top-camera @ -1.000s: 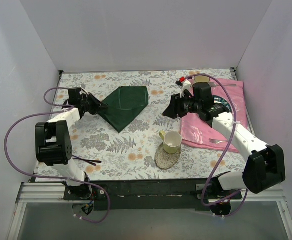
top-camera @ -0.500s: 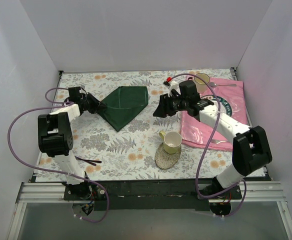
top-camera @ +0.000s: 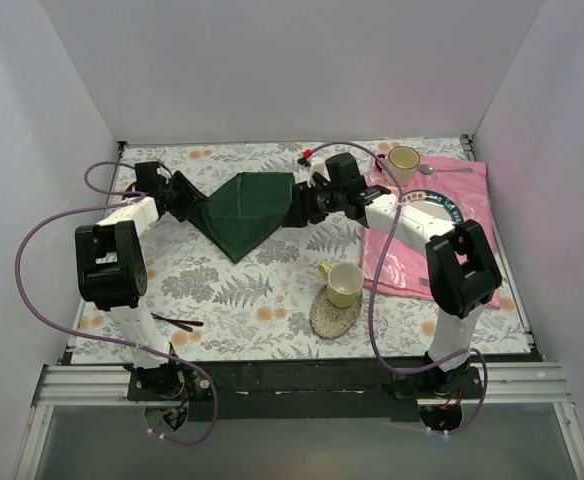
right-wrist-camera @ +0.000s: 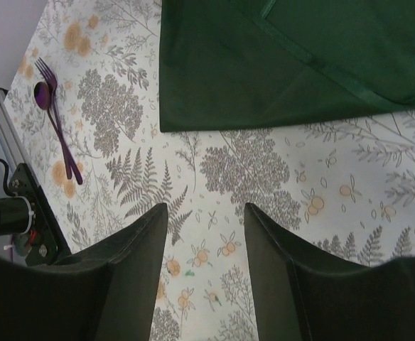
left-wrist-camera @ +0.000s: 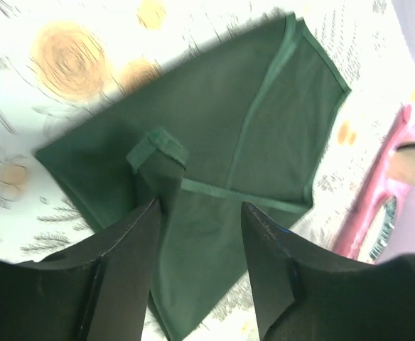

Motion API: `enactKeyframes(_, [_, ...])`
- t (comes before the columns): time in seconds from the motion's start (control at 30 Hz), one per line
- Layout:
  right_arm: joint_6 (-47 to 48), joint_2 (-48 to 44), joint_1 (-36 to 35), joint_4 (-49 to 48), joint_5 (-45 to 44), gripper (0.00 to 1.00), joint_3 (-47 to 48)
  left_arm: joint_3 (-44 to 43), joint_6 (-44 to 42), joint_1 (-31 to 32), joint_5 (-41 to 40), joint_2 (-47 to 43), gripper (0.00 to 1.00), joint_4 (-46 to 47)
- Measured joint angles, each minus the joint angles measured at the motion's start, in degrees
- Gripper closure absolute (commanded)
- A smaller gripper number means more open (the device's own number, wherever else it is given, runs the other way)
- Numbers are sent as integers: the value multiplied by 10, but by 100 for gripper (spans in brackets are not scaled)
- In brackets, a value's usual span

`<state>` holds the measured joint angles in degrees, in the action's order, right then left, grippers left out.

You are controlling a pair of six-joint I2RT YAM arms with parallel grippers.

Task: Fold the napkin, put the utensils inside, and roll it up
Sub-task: Fold the napkin

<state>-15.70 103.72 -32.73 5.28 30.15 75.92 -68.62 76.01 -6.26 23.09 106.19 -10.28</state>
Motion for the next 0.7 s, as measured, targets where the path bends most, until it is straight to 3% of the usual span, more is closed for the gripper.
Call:
enactKeyframes(0.07, [-6,30,-7,-6,0,45,32,-17,-10,0,-26,0,49,-16])
enactKeyframes(0.1, [-8,46,-10,-7,-1,45,49,-25,-16,0,-38,-1,36,-22])
enactKeyframes(0.23, [-20,102,-19,-8,-5,45,109,-30,-35,0,-83,-25,37,-40])
enactKeyframes(0.43, [-29,148,-21,-3,-26,51,159,-17,-37,0,-96,-52,53,-43])
enactKeyframes(0.7, [-38,229,-21,8,-36,61,238,16,1,3,4,-26,70,16])
